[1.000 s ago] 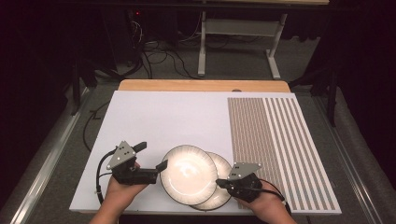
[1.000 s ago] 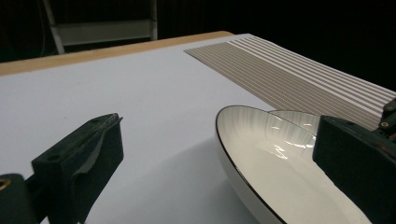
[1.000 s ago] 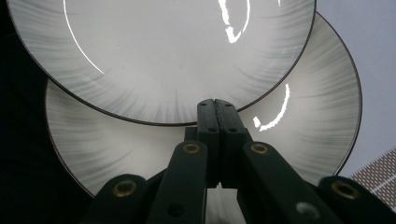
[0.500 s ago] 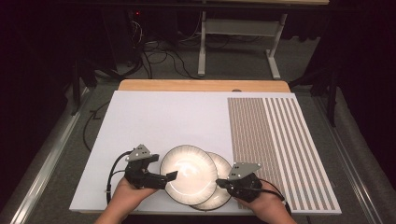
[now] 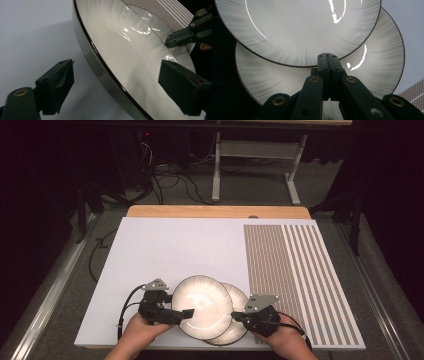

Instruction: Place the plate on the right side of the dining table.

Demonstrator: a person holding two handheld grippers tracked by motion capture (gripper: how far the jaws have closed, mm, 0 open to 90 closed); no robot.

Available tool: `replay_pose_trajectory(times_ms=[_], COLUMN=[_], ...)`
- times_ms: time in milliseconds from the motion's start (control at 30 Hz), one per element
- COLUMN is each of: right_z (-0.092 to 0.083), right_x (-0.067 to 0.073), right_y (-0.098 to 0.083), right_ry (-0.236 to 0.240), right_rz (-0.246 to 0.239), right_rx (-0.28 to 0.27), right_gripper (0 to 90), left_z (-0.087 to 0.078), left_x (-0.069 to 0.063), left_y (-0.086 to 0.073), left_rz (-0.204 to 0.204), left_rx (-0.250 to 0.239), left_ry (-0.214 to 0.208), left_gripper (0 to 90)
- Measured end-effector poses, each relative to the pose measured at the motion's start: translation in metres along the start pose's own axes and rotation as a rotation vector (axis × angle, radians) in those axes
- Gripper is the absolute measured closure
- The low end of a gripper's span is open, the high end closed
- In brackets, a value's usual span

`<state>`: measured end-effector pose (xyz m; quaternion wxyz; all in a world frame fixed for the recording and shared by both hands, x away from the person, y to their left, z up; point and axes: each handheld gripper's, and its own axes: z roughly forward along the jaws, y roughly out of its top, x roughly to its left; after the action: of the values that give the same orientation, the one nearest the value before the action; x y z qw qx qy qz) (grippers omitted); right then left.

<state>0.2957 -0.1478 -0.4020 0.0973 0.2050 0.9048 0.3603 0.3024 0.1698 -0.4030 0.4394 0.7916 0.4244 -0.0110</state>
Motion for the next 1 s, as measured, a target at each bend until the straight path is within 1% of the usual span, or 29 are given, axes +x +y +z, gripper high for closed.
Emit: replay_pose_trajectory(times_ms=[33, 67, 133, 200, 233, 267, 367, 467, 567, 667, 833, 1000], right_z=[0.0000, 0.0000, 0.0001, 0.0001, 0.0001, 0.0001, 0.0001, 0.0002, 0.0002, 0.0002, 0.0001, -0.0009], right_x=[-0.0002, -0.0002, -0.0001, 0.0000, 0.0000, 0.0000, 0.0001, 0.0001, 0.0000, 0.0000, 0.0002, 0.0010], right_y=[-0.0001, -0.0001, -0.0001, 0.0000, 0.0000, -0.0001, 0.0001, 0.0002, 0.0003, 0.0002, 0.0003, 0.0007], right_ry=[-0.001, -0.001, -0.001, -0.002, -0.002, -0.001, -0.003, -0.004, -0.004, -0.004, -0.007, -0.011], right_rz=[-0.004, -0.004, -0.006, -0.007, -0.007, -0.007, -0.006, -0.005, -0.006, -0.006, -0.007, -0.002], right_rx=[-0.001, -0.001, -0.001, -0.001, -0.001, -0.001, -0.001, 0.000, 0.000, -0.001, 0.000, 0.004], right_gripper=[90.0, 90.0, 90.0, 90.0, 90.0, 90.0, 90.0, 90.0, 90.0, 90.0, 90.0, 90.0], left_z=[0.0012, 0.0012, 0.0015, 0.0009, 0.0009, 0.0005, 0.0002, 0.0000, -0.0005, -0.0005, 0.0001, 0.0010], left_x=[0.0001, 0.0001, 0.0001, 0.0001, 0.0001, 0.0003, 0.0006, 0.0006, 0.0008, 0.0009, 0.0008, 0.0009], left_y=[-0.0005, -0.0005, -0.0009, -0.0005, -0.0005, -0.0004, -0.0003, -0.0003, -0.0005, -0.0007, -0.0011, -0.0011], left_rz=[-0.010, -0.010, -0.028, -0.037, -0.037, -0.046, -0.052, -0.055, -0.062, -0.063, -0.062, -0.074], left_rx=[0.015, 0.015, 0.019, 0.018, 0.018, 0.017, 0.022, 0.023, 0.028, 0.030, 0.033, 0.037], left_ry=[-0.017, -0.017, -0.046, -0.060, -0.060, -0.072, -0.081, -0.085, -0.075, -0.072, -0.059, -0.047], left_gripper=[17.4, 19.2, 21.9, 25.4, 27.4, 29.2, 34.7, 39.7, 44.8, 47.5, 49.1, 51.9])
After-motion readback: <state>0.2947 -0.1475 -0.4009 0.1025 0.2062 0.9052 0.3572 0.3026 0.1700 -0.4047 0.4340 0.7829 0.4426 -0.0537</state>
